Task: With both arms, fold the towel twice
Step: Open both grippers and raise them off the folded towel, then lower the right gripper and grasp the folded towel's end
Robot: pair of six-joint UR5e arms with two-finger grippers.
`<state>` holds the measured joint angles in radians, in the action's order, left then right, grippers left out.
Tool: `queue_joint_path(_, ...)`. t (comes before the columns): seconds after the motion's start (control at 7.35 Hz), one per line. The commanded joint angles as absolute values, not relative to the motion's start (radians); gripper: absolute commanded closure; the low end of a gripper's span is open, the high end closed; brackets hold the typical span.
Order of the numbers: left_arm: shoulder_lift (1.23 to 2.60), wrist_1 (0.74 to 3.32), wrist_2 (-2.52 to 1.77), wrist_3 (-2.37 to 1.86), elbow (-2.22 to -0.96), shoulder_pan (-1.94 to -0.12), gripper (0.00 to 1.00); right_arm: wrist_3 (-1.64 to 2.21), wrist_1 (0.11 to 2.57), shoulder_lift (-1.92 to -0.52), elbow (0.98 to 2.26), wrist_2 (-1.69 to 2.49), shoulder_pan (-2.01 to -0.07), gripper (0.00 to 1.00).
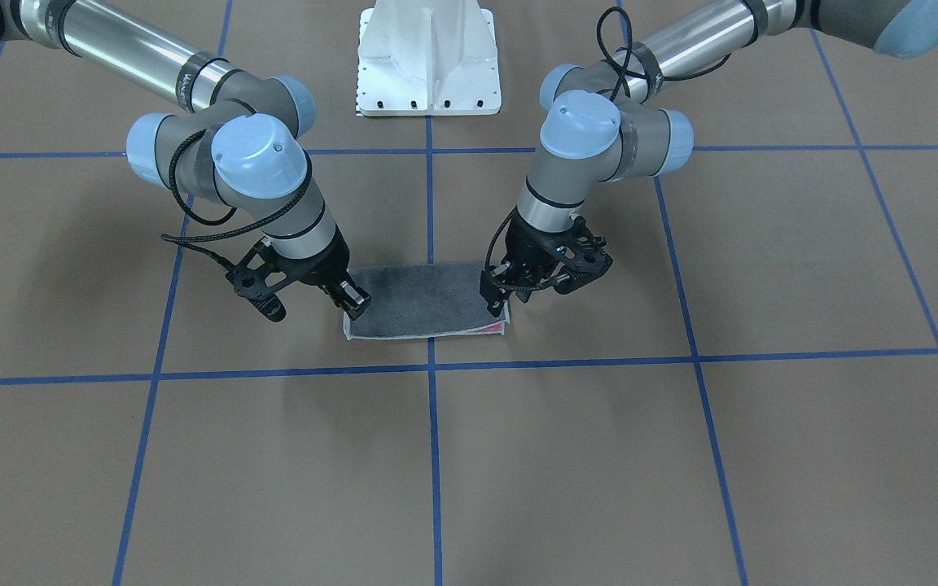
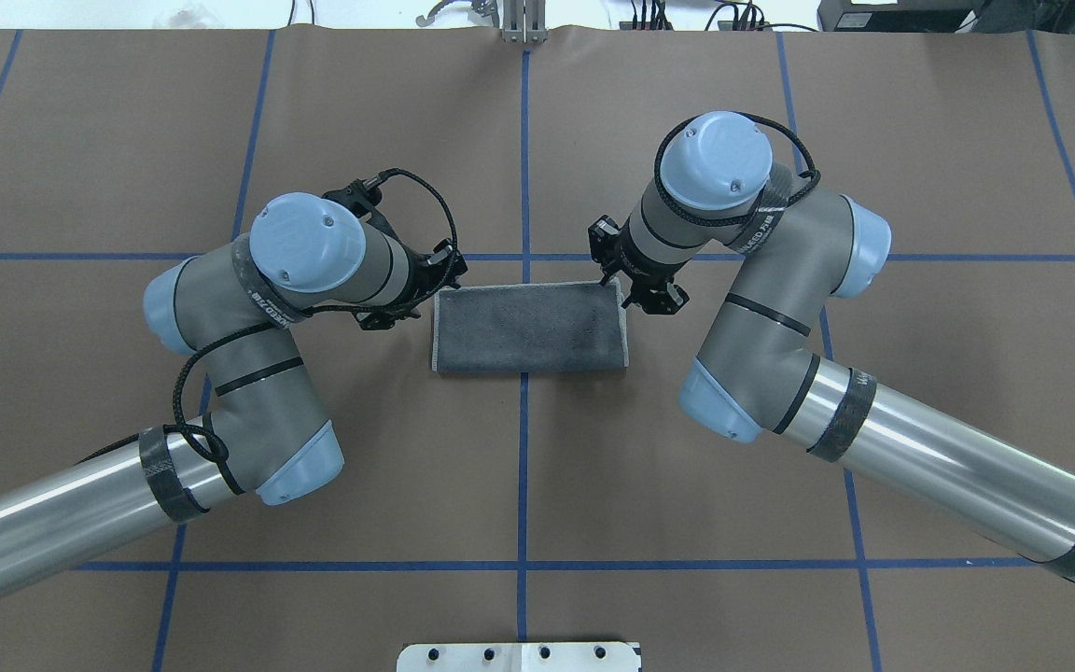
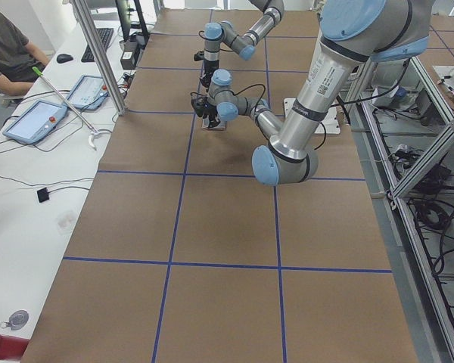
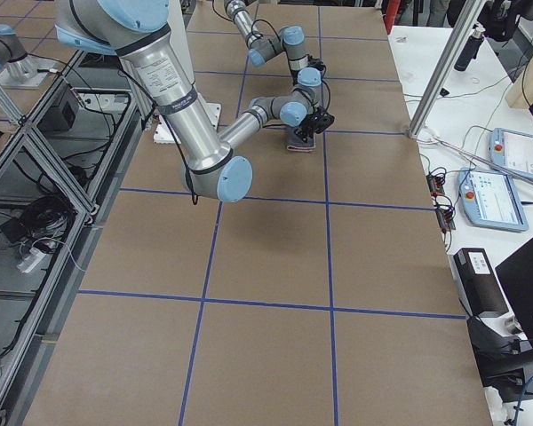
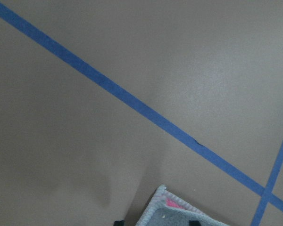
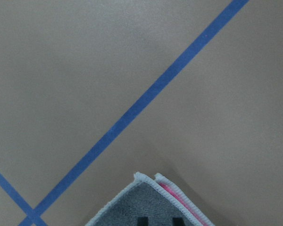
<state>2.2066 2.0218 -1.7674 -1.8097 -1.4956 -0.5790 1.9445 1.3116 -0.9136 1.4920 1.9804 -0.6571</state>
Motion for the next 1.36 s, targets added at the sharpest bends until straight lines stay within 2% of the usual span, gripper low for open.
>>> queue_joint_path(0.0, 2.212, 2.022, -1.77, -1.81, -1.502, -0.594, 0.05, 1.945, 1.312, -0.914, 1.505, 1.982, -0.666, 0.0)
queue_joint_path(0.41, 2.21, 2.011, -1.868, -1.812, -1.528, -0.627, 0.04, 1.985, 1.312, -1.017, 1.658, 1.979, -0.647, 0.0)
queue_joint_path(0.54, 2.21, 2.011, -1.87, -1.81, -1.532, -0.629, 0.04, 2.081, 1.312, -1.025, 1.666, 1.97, -0.62, 0.02)
queue_joint_path(0.82, 2.206, 2.01, -1.871, -1.812, -1.554, -0.637, 0.04, 2.172, 1.313, -1.023, 1.655, 1.884, -0.568, 0.26)
queue_joint_path(1.23, 2.197, 2.005, -1.888, -1.812, -1.585, -0.65, 0.02, 2.227, 1.312, -1.006, 1.605, 1.832, -0.537, 0.29)
